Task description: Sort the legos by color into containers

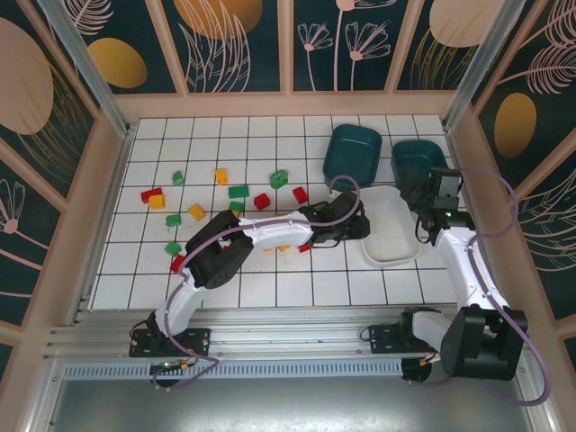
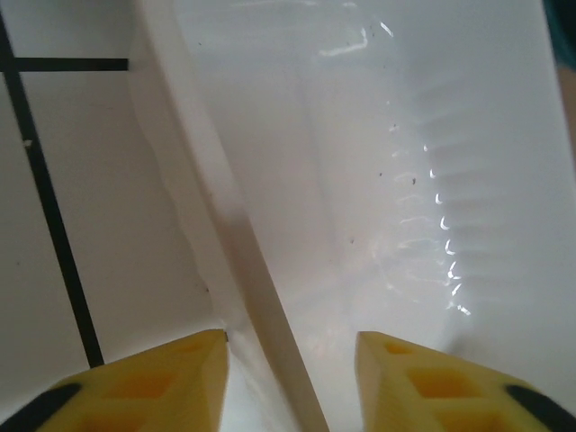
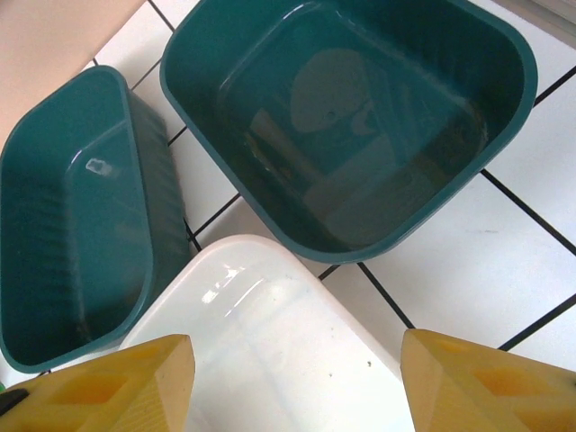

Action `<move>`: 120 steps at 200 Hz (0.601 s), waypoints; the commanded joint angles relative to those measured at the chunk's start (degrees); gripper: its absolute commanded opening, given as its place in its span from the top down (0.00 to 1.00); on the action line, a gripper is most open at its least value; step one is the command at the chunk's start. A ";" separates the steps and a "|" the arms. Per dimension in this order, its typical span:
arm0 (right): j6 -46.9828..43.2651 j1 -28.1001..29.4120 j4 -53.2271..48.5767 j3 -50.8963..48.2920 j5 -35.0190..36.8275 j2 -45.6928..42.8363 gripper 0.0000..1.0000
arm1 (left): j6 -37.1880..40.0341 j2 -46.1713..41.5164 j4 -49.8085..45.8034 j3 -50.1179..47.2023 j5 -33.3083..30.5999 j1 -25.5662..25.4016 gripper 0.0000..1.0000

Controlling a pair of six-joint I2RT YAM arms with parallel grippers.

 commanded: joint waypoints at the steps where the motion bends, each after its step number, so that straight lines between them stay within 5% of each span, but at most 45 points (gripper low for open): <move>1: -1.43 -0.39 1.80 -0.68 -0.98 -1.56 0.37 | 2.41 0.71 -3.42 1.71 -2.49 -0.24 0.66; 61: -2.25 -0.56 1.59 0.33 -1.13 -2.33 0.37 | 8.10 -3.82 -7.96 -1.37 -7.47 -0.21 1.00; 120: -2.19 -0.61 2.66 3.34 -2.95 -1.53 0.37 | 17.64 -21.24 -11.09 -9.31 -11.84 1.46 1.00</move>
